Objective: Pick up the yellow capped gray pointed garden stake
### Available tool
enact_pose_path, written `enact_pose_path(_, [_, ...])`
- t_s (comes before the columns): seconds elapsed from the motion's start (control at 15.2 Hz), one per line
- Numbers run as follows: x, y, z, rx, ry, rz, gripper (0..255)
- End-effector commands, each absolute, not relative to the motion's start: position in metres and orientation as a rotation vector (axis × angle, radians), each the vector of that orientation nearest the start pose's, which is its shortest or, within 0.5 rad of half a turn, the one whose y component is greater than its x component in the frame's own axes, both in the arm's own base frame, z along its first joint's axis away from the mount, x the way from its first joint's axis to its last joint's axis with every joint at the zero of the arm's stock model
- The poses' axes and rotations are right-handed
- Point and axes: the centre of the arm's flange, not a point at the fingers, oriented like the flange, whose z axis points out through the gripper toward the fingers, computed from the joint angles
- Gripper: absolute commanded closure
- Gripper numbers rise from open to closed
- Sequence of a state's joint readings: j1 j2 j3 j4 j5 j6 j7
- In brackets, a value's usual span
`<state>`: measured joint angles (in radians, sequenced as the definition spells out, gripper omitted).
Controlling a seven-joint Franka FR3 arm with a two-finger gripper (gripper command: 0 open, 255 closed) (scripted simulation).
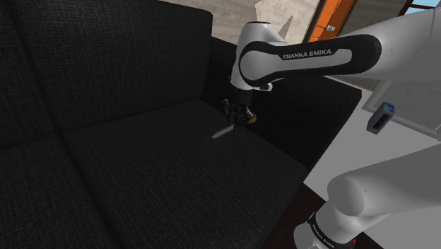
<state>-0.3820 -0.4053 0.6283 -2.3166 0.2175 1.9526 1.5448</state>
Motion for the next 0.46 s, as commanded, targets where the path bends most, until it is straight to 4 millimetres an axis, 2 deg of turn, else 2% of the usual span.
enact_pose_path(0.0, [0.426, 0.136, 0.475, -2.405, 2.078, -0.02, 255])
enact_pose_path(0.26, [0.426, 0.136, 0.496, -2.405, 2.078, -0.02, 255])
enact_pose_path(0.4, [0.426, 0.136, 0.497, -2.405, 2.078, -0.02, 255])
